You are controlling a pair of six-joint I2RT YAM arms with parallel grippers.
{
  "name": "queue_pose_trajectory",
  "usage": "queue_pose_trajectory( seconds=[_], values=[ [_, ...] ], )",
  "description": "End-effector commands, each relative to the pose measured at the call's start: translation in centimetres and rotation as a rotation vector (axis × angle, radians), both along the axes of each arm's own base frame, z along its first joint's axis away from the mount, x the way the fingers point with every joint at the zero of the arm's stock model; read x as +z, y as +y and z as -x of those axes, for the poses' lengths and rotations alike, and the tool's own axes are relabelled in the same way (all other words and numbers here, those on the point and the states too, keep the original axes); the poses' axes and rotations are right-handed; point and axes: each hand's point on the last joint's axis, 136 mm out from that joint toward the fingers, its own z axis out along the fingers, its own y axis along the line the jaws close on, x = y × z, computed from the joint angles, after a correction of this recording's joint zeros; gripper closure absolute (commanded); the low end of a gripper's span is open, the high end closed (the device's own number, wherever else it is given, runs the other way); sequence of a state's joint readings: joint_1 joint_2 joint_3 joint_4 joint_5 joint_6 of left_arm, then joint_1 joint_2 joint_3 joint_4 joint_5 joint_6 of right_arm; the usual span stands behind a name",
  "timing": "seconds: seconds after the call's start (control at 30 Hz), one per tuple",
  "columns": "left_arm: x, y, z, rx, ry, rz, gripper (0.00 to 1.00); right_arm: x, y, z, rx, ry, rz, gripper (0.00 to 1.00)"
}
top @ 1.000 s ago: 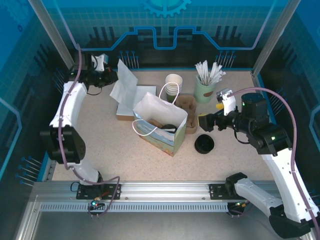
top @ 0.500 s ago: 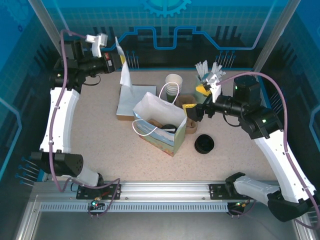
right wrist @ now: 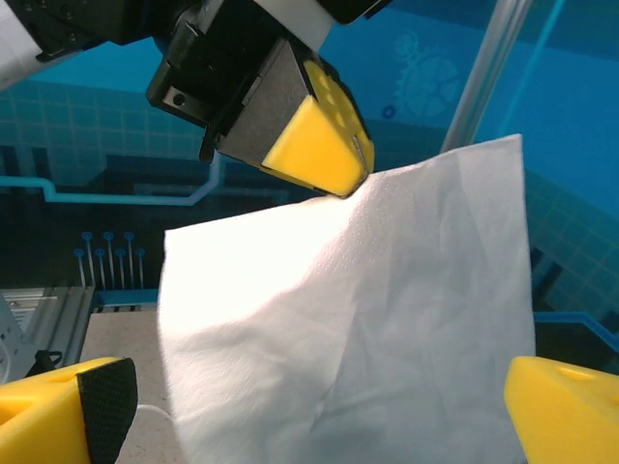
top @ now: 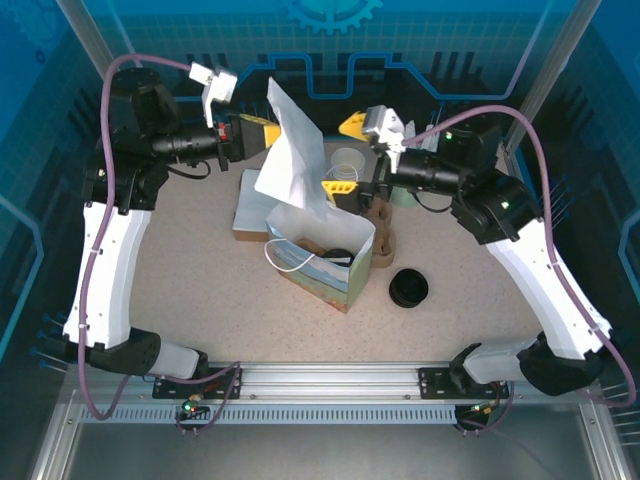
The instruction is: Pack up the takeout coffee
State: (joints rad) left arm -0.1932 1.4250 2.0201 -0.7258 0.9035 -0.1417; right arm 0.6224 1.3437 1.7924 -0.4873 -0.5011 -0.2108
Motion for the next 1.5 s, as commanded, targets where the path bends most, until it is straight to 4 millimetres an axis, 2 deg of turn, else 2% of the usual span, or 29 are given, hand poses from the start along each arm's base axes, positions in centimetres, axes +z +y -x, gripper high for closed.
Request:
queue_pose_trajectory(
  seconds=[0.0,0.17,0.37,0.43,0.53,0.77,0.8,0.9,0.97,1.07,1.17,1.33,1.47],
  values=[
    [1.0,-1.0,2.3,-0.094,-0.071,0.001,1.0,0.7,1.8,-0.1,0.034,-0.033,-0.019,0.0],
    [1.3,-1.8,3.3,-0.147,-0.103,-0.001,1.0,0.4,4.2,-0.6,0.093,-0.002,-0.028,0.0],
    [1.6,-2.1,3.9,-0.169,-0.124,-0.001,1.0,-1.8,6.1,-1.6,0.117,0.078,0.019,0.01],
    [1.7,-2.1,4.0,-0.169,-0.131,-0.001,1.0,-2.5,6.3,-1.7,0.127,0.097,0.032,0.08],
    [1.9,-2.0,4.1,-0.166,-0.142,-0.002,1.0,-3.1,6.4,-1.4,0.147,0.124,0.05,0.29],
    [2.4,-1.8,3.9,-0.131,-0.159,-0.006,1.0,-4.4,5.6,-1.0,0.127,0.164,0.103,0.92],
    [2.5,-1.6,4.0,-0.121,-0.165,-0.008,0.96,-4.6,5.3,-0.9,0.116,0.17,0.112,1.0],
    [2.2,-1.1,4.1,-0.067,-0.162,-0.027,0.7,-5.4,4.7,-0.8,0.085,0.196,0.14,1.0],
    [1.8,-0.3,4.3,-0.006,-0.169,-0.046,0.46,-6.3,4.4,-0.9,0.066,0.217,0.156,1.0],
    [1.0,1.1,4.8,0.104,-0.188,-0.074,0.37,-8.1,4.0,-1.2,0.03,0.241,0.196,1.0],
    [-0.1,3.0,5.5,0.228,-0.203,-0.088,0.32,-9.8,3.8,-1.6,0.009,0.268,0.235,1.0],
    [-2.4,5.8,7.2,0.389,-0.204,-0.102,0.3,-12.5,3.9,-1.6,0.016,0.315,0.293,1.0],
    [-4.2,6.8,8.5,0.43,-0.181,-0.112,0.29,-14.7,4.1,-1.8,0.025,0.343,0.333,1.0]
  ],
)
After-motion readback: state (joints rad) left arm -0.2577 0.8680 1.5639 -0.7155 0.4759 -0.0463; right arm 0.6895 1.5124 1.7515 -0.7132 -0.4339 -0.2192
